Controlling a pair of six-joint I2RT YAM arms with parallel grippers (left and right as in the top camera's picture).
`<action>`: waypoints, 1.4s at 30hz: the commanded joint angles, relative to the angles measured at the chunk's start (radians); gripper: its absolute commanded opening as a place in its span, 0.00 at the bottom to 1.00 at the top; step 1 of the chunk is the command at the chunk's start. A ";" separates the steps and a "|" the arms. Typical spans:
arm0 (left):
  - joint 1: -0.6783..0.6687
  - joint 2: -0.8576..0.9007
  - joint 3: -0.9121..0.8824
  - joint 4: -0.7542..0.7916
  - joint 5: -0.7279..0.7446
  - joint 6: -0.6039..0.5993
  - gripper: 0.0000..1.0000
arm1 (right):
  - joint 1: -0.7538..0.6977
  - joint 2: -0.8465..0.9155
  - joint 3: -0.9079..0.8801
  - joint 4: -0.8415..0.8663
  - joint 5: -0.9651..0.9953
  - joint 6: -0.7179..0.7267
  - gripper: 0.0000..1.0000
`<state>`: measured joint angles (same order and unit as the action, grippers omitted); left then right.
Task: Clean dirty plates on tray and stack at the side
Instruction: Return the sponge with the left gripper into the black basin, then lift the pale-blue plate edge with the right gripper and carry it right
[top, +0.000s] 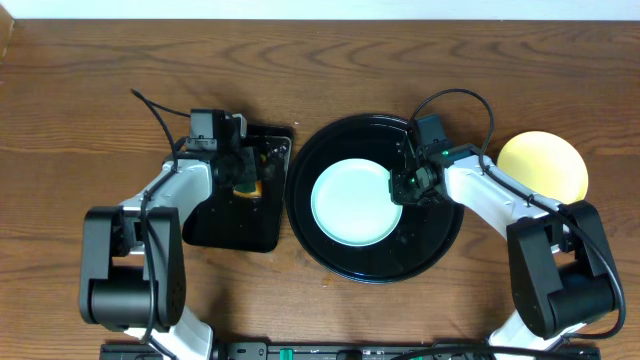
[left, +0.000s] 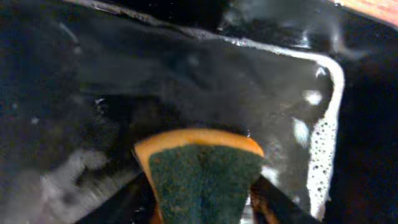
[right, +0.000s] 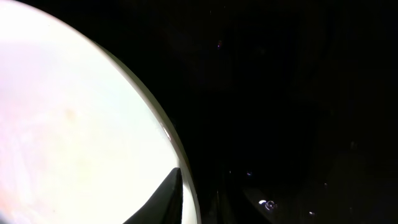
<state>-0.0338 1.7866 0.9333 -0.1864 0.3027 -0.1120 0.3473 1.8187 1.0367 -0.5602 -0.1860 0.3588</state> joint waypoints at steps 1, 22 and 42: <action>0.000 -0.056 -0.014 -0.031 -0.028 0.003 0.67 | 0.008 0.007 -0.003 -0.003 0.005 -0.008 0.18; 0.000 -0.275 -0.014 -0.429 -0.084 -0.193 0.83 | 0.008 0.021 -0.003 -0.003 -0.033 -0.008 0.01; 0.000 -0.275 -0.014 -0.441 -0.088 -0.193 0.83 | -0.173 -0.070 -0.003 0.111 -0.259 -0.155 0.01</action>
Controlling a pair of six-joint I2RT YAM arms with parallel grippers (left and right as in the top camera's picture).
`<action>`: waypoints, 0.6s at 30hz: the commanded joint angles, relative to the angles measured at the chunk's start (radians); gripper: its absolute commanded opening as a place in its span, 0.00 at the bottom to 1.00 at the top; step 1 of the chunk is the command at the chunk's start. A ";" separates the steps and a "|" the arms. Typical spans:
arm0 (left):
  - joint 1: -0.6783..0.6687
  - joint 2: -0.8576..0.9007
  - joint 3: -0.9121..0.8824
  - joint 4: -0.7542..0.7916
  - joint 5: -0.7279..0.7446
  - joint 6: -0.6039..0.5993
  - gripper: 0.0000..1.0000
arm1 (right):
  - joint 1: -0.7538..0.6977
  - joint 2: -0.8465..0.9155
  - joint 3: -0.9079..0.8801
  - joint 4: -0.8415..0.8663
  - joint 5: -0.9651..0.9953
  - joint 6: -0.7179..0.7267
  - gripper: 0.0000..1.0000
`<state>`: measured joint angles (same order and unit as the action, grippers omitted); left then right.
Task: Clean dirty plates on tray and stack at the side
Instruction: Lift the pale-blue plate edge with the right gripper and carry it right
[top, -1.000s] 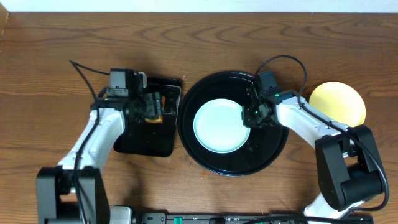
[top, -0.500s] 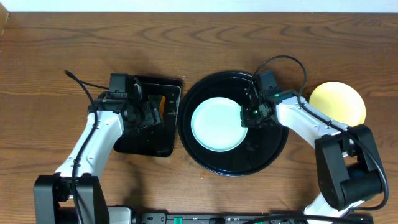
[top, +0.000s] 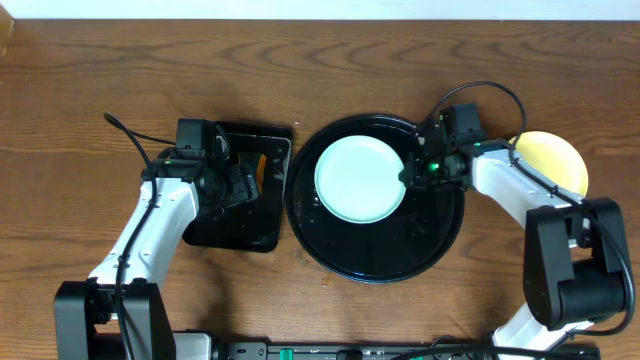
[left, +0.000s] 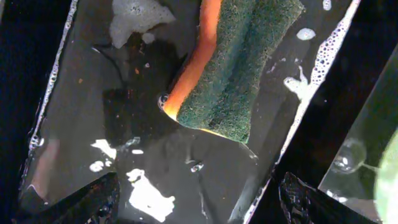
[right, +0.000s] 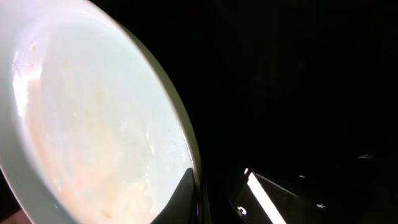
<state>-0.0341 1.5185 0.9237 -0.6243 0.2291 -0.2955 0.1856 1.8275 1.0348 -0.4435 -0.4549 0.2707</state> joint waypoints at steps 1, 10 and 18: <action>0.000 -0.007 -0.004 -0.003 -0.014 -0.009 0.83 | -0.011 -0.096 -0.001 -0.013 0.042 -0.067 0.01; 0.000 -0.007 -0.004 0.000 -0.059 -0.010 0.84 | -0.007 -0.296 -0.001 -0.092 0.425 -0.124 0.01; 0.000 -0.007 -0.004 0.004 -0.059 -0.010 0.84 | 0.100 -0.388 -0.001 -0.112 0.745 -0.202 0.01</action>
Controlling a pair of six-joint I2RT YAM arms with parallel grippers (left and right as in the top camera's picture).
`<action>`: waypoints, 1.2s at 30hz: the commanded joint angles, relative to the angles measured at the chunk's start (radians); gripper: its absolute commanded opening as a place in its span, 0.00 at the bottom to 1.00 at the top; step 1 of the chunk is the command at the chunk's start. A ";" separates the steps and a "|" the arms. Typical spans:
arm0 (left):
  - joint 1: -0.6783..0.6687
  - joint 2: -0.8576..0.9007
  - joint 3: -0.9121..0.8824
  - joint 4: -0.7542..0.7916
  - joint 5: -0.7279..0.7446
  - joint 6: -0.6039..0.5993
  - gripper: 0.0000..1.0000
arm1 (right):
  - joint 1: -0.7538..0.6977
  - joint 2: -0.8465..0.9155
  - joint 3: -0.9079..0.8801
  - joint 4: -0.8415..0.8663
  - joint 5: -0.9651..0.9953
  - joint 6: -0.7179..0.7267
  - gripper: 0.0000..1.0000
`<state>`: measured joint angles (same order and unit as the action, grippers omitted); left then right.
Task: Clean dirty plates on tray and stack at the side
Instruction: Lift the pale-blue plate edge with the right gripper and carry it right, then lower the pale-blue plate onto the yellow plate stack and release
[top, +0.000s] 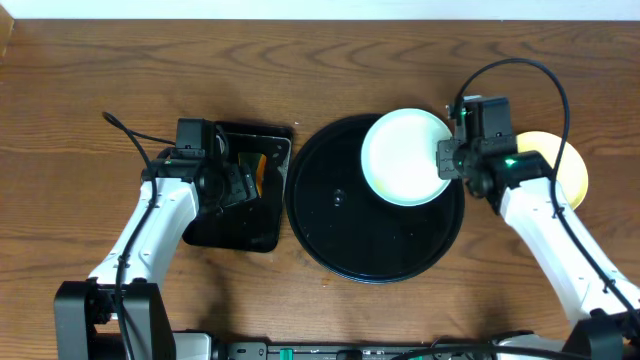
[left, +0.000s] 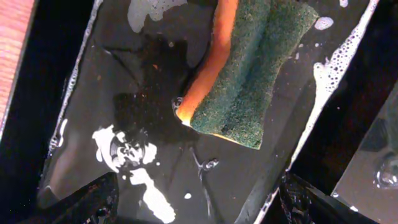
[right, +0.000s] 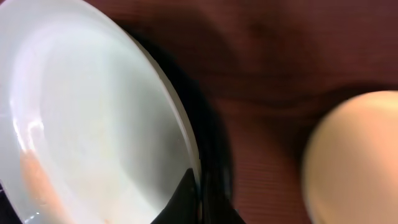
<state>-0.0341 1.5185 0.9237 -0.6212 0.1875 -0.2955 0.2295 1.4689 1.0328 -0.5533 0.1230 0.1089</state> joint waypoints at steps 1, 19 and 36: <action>0.000 -0.007 -0.004 0.001 -0.017 -0.010 0.84 | 0.075 -0.033 0.001 -0.004 0.194 -0.040 0.01; 0.000 -0.007 -0.004 0.000 -0.017 -0.010 0.84 | 0.529 -0.042 0.001 0.111 0.944 -0.125 0.01; 0.000 -0.007 -0.004 0.000 -0.017 -0.010 0.84 | 0.562 -0.042 0.001 0.208 1.065 -0.155 0.01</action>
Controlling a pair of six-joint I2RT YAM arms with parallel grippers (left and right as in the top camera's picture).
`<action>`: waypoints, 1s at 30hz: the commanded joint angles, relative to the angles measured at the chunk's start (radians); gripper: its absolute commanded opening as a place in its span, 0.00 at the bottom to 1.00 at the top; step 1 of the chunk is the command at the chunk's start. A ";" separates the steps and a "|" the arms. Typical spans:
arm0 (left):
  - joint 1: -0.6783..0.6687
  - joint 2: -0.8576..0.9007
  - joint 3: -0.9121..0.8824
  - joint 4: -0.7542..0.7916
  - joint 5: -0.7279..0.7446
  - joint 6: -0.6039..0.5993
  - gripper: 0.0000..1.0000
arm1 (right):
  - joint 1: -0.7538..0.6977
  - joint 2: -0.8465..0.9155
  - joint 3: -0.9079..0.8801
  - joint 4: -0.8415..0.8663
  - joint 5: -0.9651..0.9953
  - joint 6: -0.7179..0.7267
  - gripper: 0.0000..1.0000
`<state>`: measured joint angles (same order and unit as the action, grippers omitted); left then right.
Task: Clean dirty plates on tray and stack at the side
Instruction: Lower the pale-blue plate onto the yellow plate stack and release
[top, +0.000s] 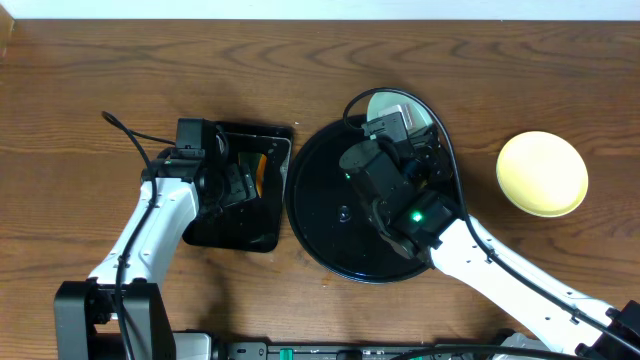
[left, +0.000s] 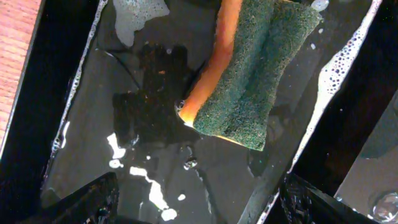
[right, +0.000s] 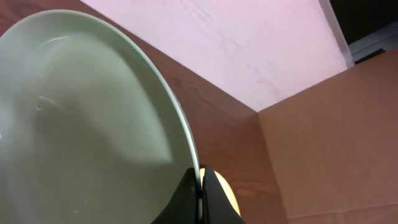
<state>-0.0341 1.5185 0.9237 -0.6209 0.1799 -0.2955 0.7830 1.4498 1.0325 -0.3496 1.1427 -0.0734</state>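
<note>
A pale green plate (right: 93, 118) stands tipped on edge, my right gripper (right: 200, 177) shut on its rim. From above, the raised right arm hides most of the plate (top: 380, 99) over the far part of the round black tray (top: 320, 230). A yellow plate (top: 542, 172) lies on the table at the right and shows behind the fingertips as yellow plate (right: 219, 200). The green and orange sponge (left: 249, 68) lies loose in soapy water. My left gripper (left: 199, 211) hangs open above it, seen from above as left gripper (top: 238, 182).
The sponge's black rectangular tray (top: 225, 235) sits left of the round tray, nearly touching it. A pale wall and a brown cardboard box (right: 336, 124) stand beyond the table's far edge. Bare wooden table (top: 100, 90) surrounds both trays.
My right arm has risen high over the round tray and the plate has gone from lying near the tray's right rim to standing on edge. The left arm and sponge have not moved.
First my left gripper was shut on the sponge in the soapy tray and my right gripper gripped the plate's rim in the round tray. Then the sponge lay loose under the open left gripper. The plate was lifted, carried over the right rim, and now is held high, tilted.
</note>
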 joint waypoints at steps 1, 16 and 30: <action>0.000 -0.007 -0.004 0.000 -0.010 -0.010 0.84 | 0.006 -0.023 0.002 0.002 0.045 0.043 0.01; 0.000 -0.007 -0.004 0.000 -0.010 -0.010 0.84 | -0.364 -0.023 0.002 -0.170 -0.502 0.515 0.01; 0.000 -0.007 -0.004 0.000 -0.010 -0.010 0.84 | -0.920 -0.019 0.002 -0.188 -0.886 0.573 0.01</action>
<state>-0.0341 1.5185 0.9237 -0.6209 0.1799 -0.2955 -0.0383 1.4464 1.0321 -0.5358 0.3634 0.4721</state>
